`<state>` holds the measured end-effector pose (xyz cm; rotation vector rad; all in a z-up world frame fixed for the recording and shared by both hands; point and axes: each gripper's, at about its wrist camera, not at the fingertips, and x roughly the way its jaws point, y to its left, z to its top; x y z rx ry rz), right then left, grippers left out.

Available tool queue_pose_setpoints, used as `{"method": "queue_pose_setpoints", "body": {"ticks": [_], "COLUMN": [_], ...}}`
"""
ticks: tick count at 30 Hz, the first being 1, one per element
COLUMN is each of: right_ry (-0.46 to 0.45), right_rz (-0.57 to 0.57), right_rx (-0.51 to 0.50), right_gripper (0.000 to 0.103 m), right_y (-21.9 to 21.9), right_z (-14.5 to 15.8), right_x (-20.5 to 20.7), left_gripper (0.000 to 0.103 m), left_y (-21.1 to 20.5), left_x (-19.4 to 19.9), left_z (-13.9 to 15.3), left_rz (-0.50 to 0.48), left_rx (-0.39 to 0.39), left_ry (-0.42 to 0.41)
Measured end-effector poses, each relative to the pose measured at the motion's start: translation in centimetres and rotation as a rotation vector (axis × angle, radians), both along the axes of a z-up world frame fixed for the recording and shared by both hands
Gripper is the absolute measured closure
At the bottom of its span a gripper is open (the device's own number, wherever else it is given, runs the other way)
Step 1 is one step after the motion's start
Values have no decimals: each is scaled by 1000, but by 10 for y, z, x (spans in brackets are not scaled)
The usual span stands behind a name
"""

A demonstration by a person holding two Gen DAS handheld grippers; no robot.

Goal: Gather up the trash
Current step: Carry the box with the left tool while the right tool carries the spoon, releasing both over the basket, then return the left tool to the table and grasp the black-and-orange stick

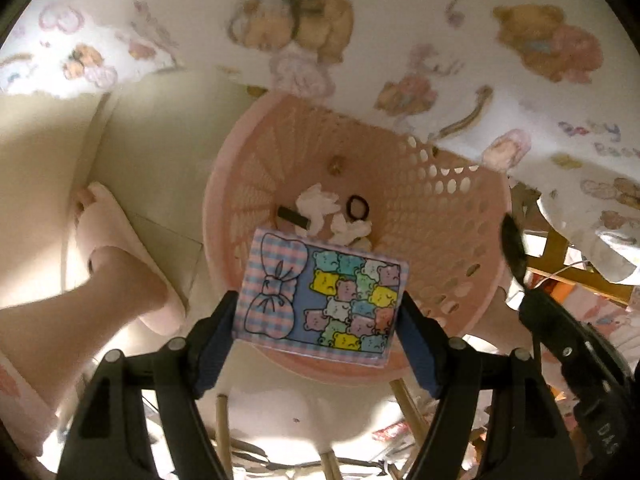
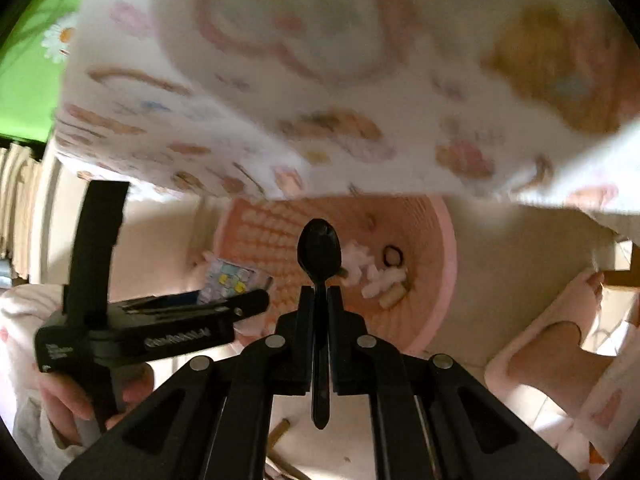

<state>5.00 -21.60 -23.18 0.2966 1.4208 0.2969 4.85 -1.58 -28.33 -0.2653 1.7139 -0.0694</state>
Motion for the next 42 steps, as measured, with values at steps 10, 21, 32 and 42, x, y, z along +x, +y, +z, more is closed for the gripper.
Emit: {"method": "queue_pose_setpoints", "body": {"ticks": [10, 21, 32, 42], "right_ry": [0, -159, -485, -667], "right_rz": [-38, -33, -12, -60], "right_rx": [15, -121, -234, -221], "right_gripper": [96, 89, 88, 51], "right_y": [-6, -7, -3, -20], "right_z": [6, 41, 117, 173], "right_x": [-1, -6, -24, -24], "left_gripper": [25, 9, 2, 0], "left_y": [-6, -6, -12, 1], "left_x": [2, 6, -15, -15], "left_z": [0, 36, 149, 215], "left_rz": [18, -2, -27, 55], "left_rx": [-2, 163, 245, 242], "left_ry": [17, -164, -640, -852]}}
